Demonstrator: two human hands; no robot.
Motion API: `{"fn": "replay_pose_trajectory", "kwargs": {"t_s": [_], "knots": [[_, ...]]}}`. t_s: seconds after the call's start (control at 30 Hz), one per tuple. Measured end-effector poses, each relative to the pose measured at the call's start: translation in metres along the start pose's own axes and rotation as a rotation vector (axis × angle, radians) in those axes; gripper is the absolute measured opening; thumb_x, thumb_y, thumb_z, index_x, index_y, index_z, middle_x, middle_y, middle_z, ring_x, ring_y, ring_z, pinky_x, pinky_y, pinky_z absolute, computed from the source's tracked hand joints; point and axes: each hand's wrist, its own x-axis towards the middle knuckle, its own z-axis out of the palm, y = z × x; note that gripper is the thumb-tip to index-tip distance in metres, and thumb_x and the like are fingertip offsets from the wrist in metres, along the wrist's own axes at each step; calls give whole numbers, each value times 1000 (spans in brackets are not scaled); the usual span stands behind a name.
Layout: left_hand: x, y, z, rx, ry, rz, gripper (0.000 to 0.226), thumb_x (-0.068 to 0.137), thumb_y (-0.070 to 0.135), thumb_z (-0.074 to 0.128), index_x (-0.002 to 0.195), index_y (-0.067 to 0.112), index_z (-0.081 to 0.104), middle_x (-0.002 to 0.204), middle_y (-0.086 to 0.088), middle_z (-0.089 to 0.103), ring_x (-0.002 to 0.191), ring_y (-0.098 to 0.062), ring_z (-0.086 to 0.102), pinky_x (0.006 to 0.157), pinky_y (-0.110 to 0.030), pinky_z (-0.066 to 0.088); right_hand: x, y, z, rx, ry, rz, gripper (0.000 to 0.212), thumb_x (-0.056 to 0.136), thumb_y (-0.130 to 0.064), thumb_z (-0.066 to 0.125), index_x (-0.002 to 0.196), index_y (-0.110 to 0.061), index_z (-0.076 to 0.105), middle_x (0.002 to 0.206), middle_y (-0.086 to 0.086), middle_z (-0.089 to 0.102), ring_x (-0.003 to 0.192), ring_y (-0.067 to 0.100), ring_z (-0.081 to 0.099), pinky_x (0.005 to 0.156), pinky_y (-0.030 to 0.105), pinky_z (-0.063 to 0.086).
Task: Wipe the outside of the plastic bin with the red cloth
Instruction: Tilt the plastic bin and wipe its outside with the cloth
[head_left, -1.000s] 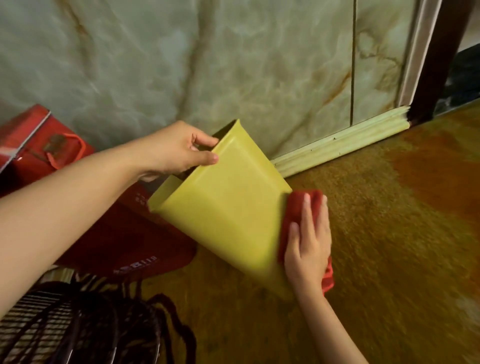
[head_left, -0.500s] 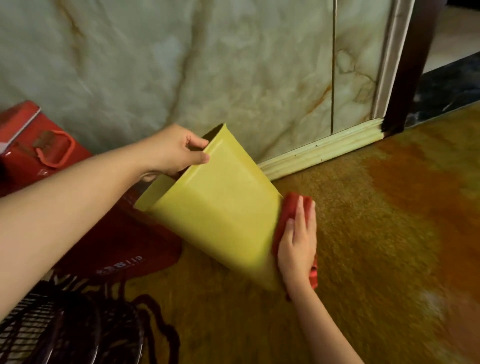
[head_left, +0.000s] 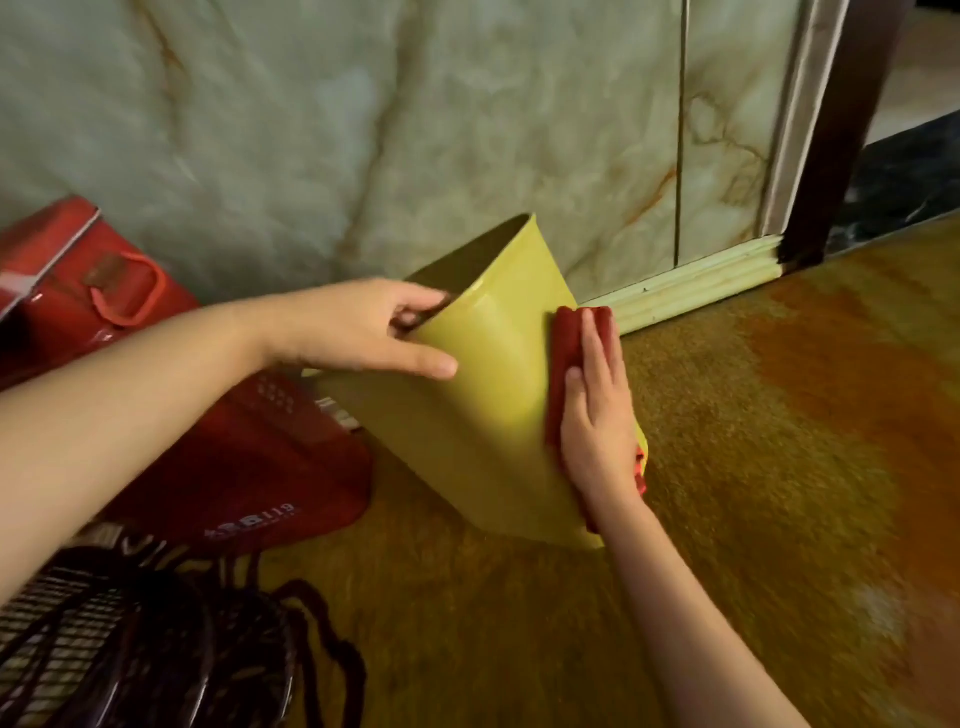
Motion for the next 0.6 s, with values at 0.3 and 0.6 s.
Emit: {"fn": "replay_pose_trajectory", "kwargs": {"t_s": [0.3,0.6], "knots": [[-9,-22,15,310,370,133,8,67,17,73,73,20,68,72,5,71,76,4,62,58,-3,40,-12,22,-10,127,53,284,50,97,-25,32,142,-43,22,158,-11,12,134,-4,11,109,25,13],[17,-6,17,422,380,285,16,66,12,72,82,15,71,79,4,72,77,2,58,65,-6,40,-41,-19,22,80,-65,-81,95,78,-43,65,144,-45,-3,156,-15,-7,146,6,-3,118,36,16]]}}
